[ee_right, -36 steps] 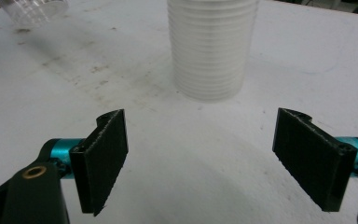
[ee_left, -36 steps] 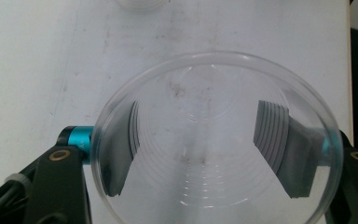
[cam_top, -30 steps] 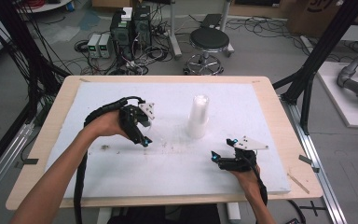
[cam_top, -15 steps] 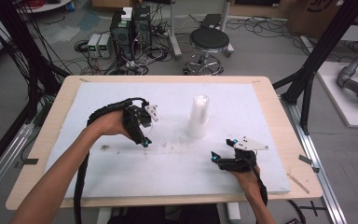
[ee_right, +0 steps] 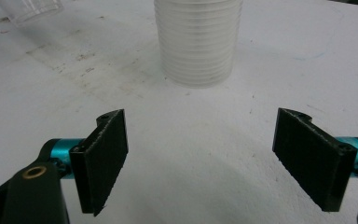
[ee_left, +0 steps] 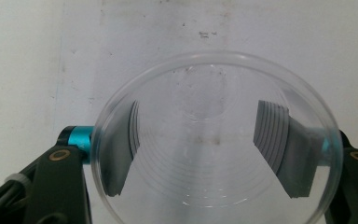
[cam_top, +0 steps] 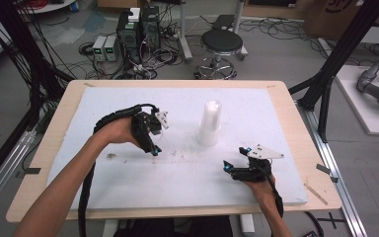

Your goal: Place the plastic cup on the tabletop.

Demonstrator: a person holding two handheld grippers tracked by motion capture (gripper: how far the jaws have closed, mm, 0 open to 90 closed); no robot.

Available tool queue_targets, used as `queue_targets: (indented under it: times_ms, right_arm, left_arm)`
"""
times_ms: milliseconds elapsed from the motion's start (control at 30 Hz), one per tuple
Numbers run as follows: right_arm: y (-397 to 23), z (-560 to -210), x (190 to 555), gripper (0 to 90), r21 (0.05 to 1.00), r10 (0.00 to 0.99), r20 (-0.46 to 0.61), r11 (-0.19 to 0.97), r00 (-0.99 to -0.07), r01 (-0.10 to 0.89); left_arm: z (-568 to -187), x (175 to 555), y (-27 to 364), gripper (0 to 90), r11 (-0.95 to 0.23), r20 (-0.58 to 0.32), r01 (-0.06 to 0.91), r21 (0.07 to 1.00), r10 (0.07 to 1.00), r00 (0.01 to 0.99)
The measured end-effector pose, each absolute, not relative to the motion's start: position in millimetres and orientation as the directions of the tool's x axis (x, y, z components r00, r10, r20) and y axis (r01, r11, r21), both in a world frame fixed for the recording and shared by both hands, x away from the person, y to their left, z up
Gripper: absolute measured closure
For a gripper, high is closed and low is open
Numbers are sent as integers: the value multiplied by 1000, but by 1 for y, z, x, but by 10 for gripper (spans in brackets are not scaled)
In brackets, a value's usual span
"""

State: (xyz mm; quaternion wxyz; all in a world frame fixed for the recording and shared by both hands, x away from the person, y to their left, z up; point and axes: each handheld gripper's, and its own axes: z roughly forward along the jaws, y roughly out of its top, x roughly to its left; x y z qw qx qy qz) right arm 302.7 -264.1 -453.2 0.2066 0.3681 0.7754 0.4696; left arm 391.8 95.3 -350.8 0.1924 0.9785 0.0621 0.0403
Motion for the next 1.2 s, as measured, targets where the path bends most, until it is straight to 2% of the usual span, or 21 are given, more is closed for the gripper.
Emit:
queue_targets:
  times_ms: [567, 900, 1200]
  right_arm:
    - [-264, -453, 303, 178, 878, 766, 29, 288, -643, 382]
    - [-264, -453, 303, 177, 879, 763, 30, 288, -645, 381]
    - [-265, -453, 303, 178, 880, 764, 29, 287, -645, 379]
  left_arm:
    - [-363, 397, 72, 308, -929, 41, 105, 356, 127, 991]
    - [-374, 397, 65, 309, -946, 26, 111, 304, 125, 992]
    - [-381, 398, 58, 310, -942, 12, 112, 315, 123, 992]
